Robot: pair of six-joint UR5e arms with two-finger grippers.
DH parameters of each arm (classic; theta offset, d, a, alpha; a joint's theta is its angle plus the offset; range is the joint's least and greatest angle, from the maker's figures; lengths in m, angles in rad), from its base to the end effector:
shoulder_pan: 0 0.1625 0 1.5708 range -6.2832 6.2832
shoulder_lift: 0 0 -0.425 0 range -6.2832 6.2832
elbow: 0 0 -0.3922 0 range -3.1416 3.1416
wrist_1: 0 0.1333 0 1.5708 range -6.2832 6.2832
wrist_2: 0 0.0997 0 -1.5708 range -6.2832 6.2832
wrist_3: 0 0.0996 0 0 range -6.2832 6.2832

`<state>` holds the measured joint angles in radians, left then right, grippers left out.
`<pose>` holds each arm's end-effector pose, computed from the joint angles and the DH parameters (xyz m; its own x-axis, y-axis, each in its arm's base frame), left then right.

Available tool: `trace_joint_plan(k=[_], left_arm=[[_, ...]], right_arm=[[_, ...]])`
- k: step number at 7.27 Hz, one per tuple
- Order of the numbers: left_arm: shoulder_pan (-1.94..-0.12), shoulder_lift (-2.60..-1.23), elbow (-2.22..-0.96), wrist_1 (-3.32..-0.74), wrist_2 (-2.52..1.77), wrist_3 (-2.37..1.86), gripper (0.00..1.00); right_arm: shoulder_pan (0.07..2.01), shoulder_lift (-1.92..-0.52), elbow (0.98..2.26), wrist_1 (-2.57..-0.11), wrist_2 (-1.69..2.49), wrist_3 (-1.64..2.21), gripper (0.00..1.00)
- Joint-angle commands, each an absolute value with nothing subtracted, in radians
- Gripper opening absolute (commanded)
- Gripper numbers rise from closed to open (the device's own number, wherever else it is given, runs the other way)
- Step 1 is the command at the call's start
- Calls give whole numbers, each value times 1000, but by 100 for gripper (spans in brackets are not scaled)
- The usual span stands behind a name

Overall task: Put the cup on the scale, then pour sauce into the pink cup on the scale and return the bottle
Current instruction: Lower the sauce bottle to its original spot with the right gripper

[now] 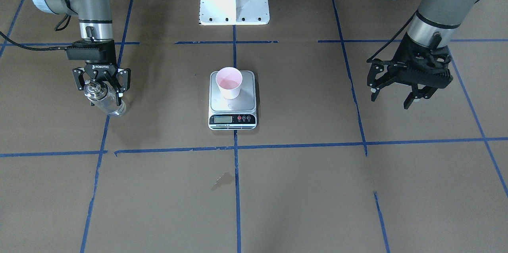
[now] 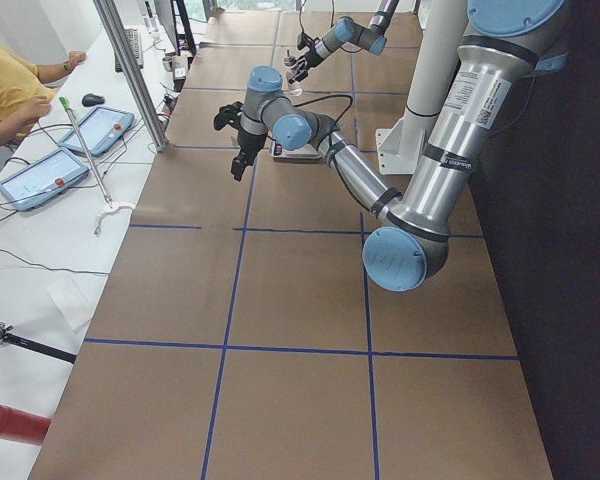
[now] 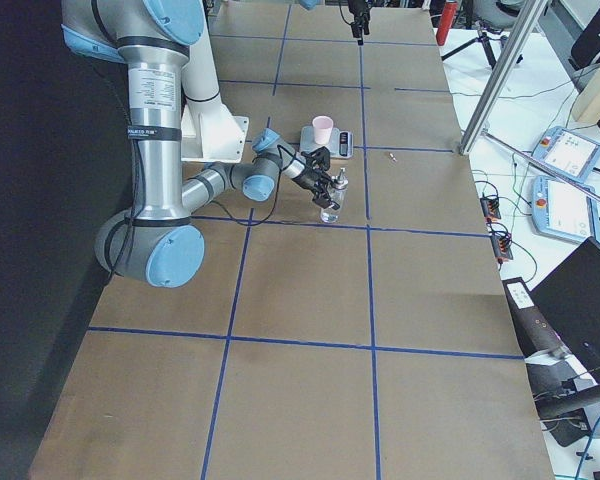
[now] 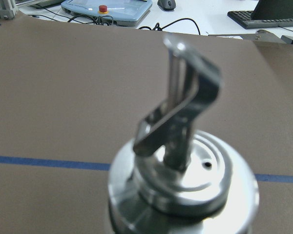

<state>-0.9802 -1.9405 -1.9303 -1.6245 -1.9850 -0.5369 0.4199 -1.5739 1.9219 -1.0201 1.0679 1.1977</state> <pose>0.2461 -0.5345 0.2918 0.7194 0.3395 -0.6059 -0.0311 0.8873 0.4602 -0.3806 -0.3685 0.4301 0.7852 0.0008 0.6193 -0.4461 0.6944 0.5647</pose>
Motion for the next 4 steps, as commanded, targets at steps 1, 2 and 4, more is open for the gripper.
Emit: trace_joint_plan(k=[1, 2, 4], left_arm=[[-980, -1940, -1928, -1624, -1986, -537, 80], [-980, -1942, -1928, -1624, -1987, -537, 80], [-980, -1940, -1931, -1624, -1987, -538, 80]], right_arm=[[413, -1574, 1919, -1020, 1072, 1197, 16], [410, -1574, 1911, -1020, 1072, 1195, 28], [407, -1575, 1907, -1019, 1066, 1195, 66]])
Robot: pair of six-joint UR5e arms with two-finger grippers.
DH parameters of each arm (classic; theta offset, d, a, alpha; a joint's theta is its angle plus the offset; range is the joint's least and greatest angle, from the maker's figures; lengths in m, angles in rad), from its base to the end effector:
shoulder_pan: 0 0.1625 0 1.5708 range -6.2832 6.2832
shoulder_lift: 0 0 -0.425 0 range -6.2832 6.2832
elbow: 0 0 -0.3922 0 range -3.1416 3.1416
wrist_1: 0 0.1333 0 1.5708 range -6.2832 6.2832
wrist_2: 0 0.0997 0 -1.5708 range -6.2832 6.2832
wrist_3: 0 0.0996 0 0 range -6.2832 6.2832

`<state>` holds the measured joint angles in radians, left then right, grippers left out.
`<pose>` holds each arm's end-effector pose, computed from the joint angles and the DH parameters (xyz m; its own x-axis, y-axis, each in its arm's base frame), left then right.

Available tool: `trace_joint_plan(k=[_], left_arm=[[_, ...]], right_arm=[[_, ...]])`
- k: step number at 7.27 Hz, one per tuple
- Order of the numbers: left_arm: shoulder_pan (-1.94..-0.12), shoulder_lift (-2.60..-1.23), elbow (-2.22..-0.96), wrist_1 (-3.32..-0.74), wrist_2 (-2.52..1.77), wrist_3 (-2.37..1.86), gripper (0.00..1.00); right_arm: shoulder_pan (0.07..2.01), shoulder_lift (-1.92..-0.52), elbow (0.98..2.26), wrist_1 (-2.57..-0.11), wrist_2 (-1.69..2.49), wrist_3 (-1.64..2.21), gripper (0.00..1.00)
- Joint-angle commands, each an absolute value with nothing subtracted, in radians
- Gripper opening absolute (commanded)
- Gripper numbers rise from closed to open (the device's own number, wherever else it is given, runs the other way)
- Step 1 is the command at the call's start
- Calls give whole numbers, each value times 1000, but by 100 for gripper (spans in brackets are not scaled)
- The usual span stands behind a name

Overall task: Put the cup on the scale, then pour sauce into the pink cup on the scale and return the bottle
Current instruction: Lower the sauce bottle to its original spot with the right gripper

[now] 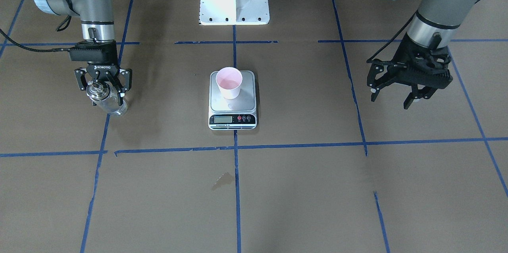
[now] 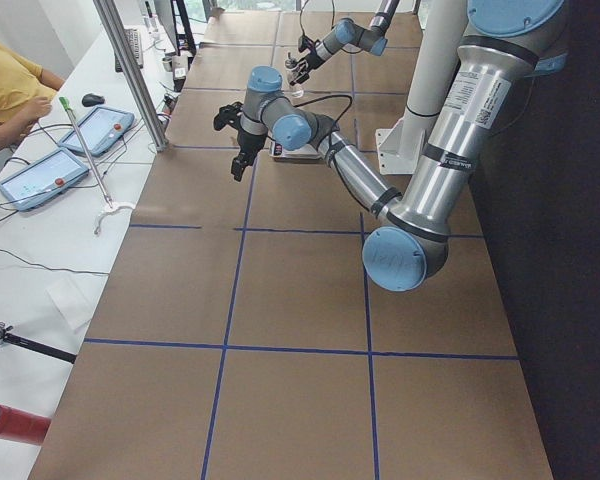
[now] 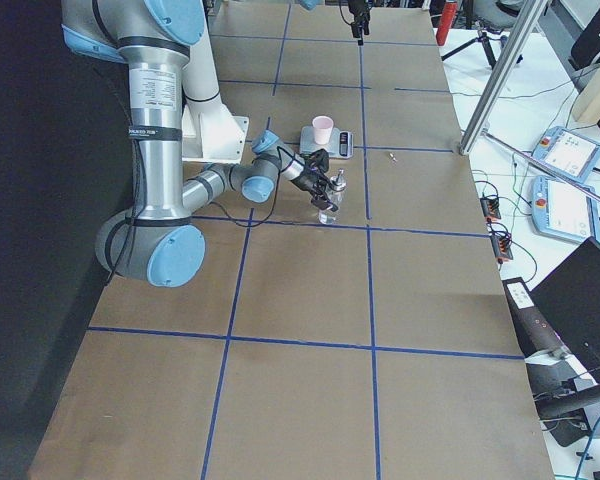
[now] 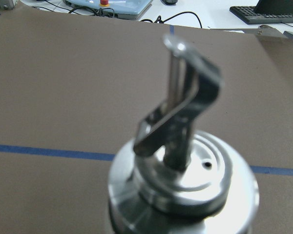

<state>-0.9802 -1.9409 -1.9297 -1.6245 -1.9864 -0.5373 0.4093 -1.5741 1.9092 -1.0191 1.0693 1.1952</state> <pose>0.2463 -0.5346 0.2918 0.7187 0.3394 -0.6069 -0.0314 0.8877 0.4593 -0.3863 -0.3651 0.4364 0.7927 -0.0068 0.6096 -0.4300 0.7027 0.5669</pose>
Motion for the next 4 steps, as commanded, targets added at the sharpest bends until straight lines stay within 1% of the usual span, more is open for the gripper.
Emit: trace_joint_plan(k=[1, 2, 4], left_arm=[[-980, -1940, -1931, -1624, -1988, -538, 80], [-980, -1940, -1931, -1624, -1987, -540, 80], [-980, -1940, -1930, -1624, -1987, -540, 80]], right_arm=[[403, -1575, 1907, -1019, 1065, 1196, 97], [403, -1578, 1907, -1016, 1065, 1197, 100], [397, -1589, 1910, -1009, 1062, 1195, 100]])
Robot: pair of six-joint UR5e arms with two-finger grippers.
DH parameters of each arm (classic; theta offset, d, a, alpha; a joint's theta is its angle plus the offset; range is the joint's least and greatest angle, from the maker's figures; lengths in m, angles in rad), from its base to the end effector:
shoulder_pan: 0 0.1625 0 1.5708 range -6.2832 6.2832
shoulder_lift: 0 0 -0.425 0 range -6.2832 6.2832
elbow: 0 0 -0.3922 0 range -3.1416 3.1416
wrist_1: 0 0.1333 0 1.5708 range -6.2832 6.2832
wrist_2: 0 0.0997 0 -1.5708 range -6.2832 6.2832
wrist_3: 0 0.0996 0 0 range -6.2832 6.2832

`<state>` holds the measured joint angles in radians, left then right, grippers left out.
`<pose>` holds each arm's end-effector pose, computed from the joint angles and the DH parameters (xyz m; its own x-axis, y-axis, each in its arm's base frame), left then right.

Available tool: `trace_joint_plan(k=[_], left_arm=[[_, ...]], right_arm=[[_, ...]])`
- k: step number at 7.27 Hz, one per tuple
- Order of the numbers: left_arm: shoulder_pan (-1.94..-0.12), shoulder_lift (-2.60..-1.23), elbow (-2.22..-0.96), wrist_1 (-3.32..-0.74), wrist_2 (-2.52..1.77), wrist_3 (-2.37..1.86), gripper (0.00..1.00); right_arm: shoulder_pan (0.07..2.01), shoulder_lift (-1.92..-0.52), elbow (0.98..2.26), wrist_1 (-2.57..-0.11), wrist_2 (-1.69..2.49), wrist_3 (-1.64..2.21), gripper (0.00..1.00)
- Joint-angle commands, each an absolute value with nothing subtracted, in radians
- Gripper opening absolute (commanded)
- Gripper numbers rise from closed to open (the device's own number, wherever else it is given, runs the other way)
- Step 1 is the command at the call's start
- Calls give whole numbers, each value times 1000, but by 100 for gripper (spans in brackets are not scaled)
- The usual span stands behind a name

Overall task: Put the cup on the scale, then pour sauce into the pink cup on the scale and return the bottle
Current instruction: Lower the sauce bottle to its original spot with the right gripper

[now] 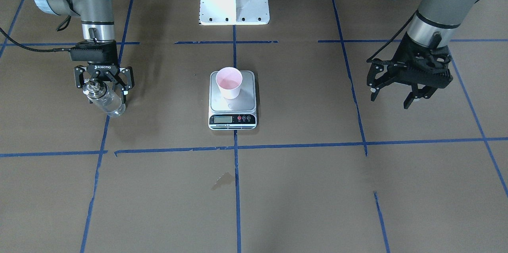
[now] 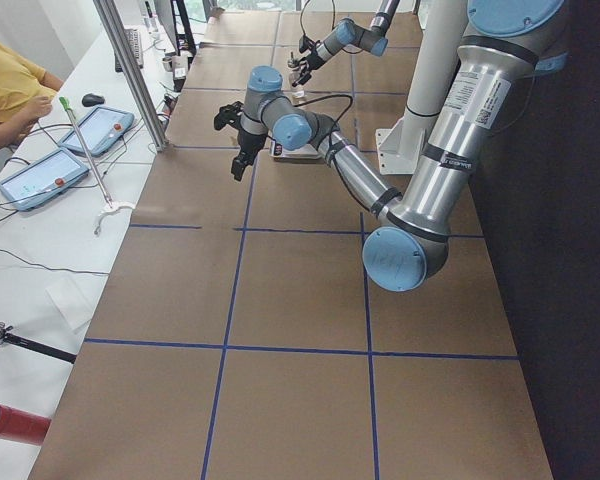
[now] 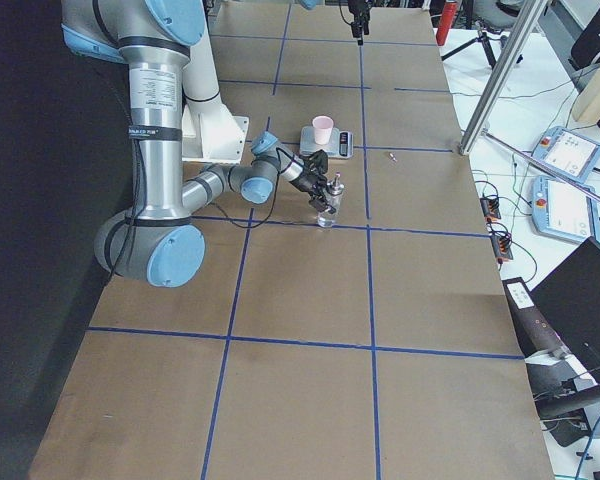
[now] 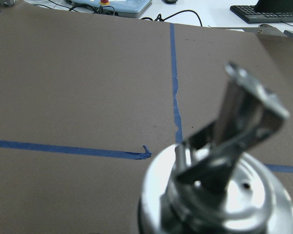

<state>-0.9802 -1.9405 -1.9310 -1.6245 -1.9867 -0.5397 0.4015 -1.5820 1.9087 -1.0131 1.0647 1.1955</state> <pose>0.2461 -0.5342 0.2914 0.7183 0.3378 -0.6082 -0.0296 0.8882 0.4584 -0.3868 -0.3615 0.4397 0.7946 -0.0110 0.6071 -0.4253 0.7035 0.5694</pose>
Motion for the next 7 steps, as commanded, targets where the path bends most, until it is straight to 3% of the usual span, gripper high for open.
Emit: trace_joint_plan(k=[1, 7], left_arm=[[-980, -1940, -1931, -1624, -1987, -540, 80], [-980, -1940, -1933, -1624, -1985, -540, 81]], right_arm=[[391, -1595, 1913, -1009, 1049, 1196, 100], [290, -1718, 2000, -1009, 1009, 1207, 100]])
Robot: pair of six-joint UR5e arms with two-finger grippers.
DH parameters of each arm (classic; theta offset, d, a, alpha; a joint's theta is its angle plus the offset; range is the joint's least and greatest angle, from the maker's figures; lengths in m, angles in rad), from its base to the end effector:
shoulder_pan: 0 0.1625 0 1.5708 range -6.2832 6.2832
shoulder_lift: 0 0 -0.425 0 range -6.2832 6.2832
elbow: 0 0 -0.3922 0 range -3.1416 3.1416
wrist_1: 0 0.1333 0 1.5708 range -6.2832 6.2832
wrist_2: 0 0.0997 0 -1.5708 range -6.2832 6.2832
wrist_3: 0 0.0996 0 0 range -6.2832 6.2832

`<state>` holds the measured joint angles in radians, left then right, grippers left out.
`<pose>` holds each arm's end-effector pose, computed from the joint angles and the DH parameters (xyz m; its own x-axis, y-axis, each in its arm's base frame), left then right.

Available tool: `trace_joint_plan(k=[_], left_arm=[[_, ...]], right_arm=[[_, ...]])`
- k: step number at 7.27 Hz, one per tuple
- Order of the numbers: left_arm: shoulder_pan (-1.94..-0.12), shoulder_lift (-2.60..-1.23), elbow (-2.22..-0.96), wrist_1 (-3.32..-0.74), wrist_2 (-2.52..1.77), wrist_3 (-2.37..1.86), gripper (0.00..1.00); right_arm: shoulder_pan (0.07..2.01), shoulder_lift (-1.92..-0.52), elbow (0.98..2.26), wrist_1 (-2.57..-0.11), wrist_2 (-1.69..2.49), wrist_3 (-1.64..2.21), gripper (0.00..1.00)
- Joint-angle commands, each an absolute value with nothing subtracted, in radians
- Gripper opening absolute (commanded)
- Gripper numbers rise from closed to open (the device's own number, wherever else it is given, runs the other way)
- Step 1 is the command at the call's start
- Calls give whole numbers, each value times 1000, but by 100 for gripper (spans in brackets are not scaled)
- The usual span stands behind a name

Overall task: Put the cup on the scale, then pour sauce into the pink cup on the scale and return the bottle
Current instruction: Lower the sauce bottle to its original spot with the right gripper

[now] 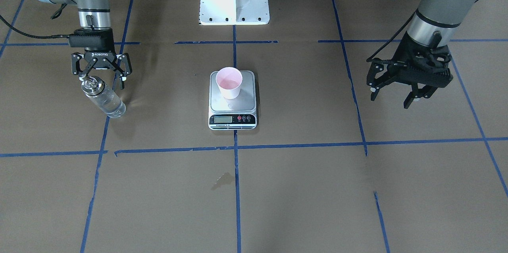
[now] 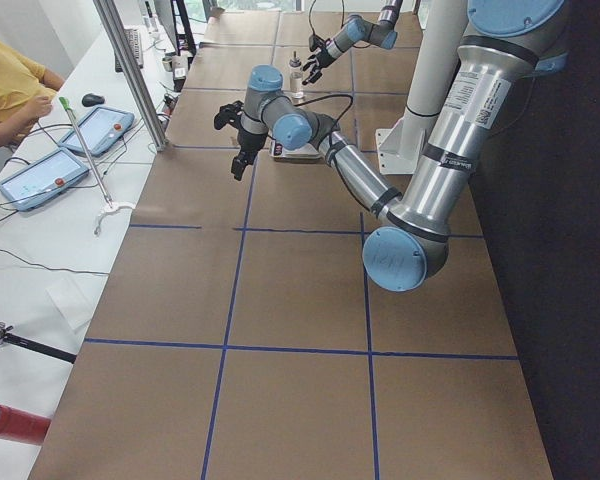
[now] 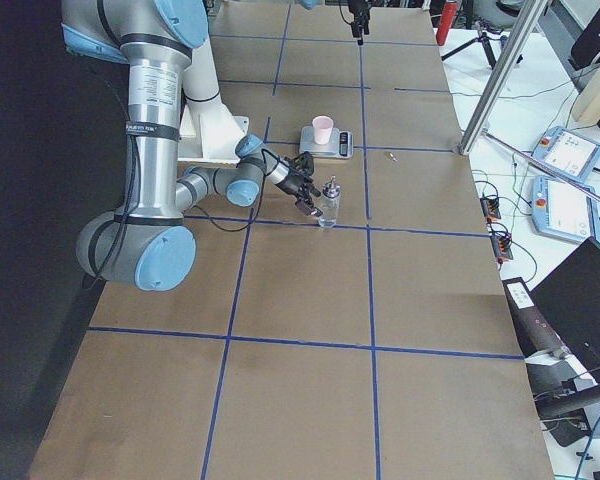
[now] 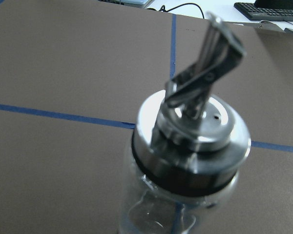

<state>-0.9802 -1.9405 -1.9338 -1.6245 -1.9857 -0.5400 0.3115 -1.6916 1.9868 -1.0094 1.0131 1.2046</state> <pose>0.2456 -0.5337 0.2903 0.7179 0.3387 -0.6081 -0.0283 0.8871 0.4607 -0.3744 -0.3160 0.4503 0.8116 -0.0579 0.5814 -0.3750 0.7115 0.5942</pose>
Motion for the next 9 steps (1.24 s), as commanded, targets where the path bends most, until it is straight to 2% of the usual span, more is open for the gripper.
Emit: trace_joint_plan(k=[1, 5, 9], left_arm=[[-980, -1940, -1933, -1624, -1985, -540, 81], [-980, -1939, -1927, -1624, -1986, -540, 81], [-980, -1937, -1924, -1624, -1988, -540, 81]], right_arm=[[276, -1724, 2006, -1009, 1012, 1209, 100], [235, -1756, 2028, -1008, 1019, 1209, 100], [245, -1856, 2079, -983, 1219, 1206, 100]])
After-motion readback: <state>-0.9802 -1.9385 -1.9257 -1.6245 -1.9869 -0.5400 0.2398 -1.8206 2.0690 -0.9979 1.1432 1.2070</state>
